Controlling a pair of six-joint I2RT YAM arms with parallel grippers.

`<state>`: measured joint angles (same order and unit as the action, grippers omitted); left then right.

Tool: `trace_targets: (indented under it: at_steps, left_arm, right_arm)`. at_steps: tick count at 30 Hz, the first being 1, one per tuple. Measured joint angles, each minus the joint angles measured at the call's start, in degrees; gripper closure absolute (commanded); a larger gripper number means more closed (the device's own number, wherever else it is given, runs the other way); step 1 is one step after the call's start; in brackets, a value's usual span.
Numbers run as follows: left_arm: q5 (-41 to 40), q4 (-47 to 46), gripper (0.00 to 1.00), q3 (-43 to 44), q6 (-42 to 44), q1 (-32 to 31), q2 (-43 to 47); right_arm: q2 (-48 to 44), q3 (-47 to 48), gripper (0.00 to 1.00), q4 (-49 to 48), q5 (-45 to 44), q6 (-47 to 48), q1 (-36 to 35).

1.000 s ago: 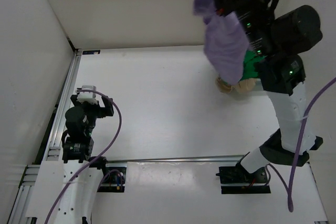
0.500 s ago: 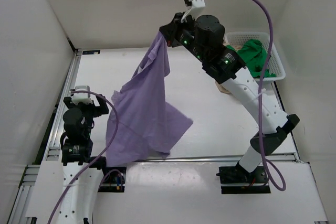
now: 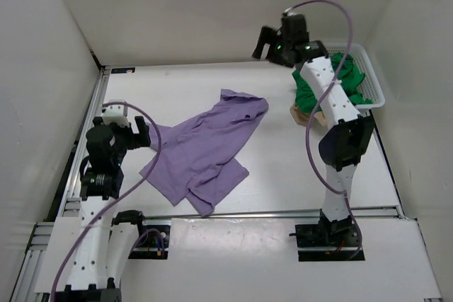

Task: Fold and stack the t-shirts
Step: Move the tshirt to the center of the board, then flatten out the tshirt

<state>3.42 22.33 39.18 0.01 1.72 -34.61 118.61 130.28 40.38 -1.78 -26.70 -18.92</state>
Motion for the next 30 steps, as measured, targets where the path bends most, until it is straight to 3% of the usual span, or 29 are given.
trace_targets:
  at_steps: [3,5,10,13,18,19,20,24,27,30]
  left_arm:
    - [-1.5,0.2,0.00,3.1,0.0,0.2,-4.7]
    - [-2.9,0.6,0.00,3.7,0.0,0.9,-5.4]
    - [-6.0,2.4,0.00,3.6,0.0,3.1,-4.2]
    - [-7.3,3.2,0.00,2.3,0.0,3.4,-3.1]
    - [-9.6,4.9,0.00,-0.4,0.0,3.4,-2.5]
    - [-9.9,5.2,0.00,-0.7,0.0,3.4,-2.5]
    - [-10.1,5.4,0.00,-1.0,0.0,3.4,-2.5]
    - [-8.9,5.9,0.00,-1.2,0.0,3.4,-2.7]
    - [-5.3,6.0,0.00,-1.8,0.0,3.5,-2.7]
    - [-1.0,6.5,0.00,-2.5,0.0,3.5,-3.1]
  right_arm:
    - [-5.4,-12.7,0.00,-1.5,0.0,3.5,-7.3]
    - [-6.9,-18.2,0.00,-1.2,1.3,5.9,-15.9]
    - [3.1,-13.5,0.00,0.3,3.0,9.6,-33.1]
    - [10.0,-12.2,0.00,1.3,1.5,10.0,-37.0]
    - [16.7,-13.7,0.05,4.7,-2.8,8.9,-37.0]
    - [17.1,-13.9,0.11,5.4,-4.3,8.9,-37.0]
    - [17.1,-13.9,0.37,5.7,-5.4,8.7,-37.0]
    - [17.0,-14.1,1.00,7.4,-9.3,8.4,-37.1]
    - [15.3,-16.9,1.00,7.4,-12.1,7.5,-37.2]
    - [8.1,-27.7,1.00,6.1,-14.4,7.2,-36.6]
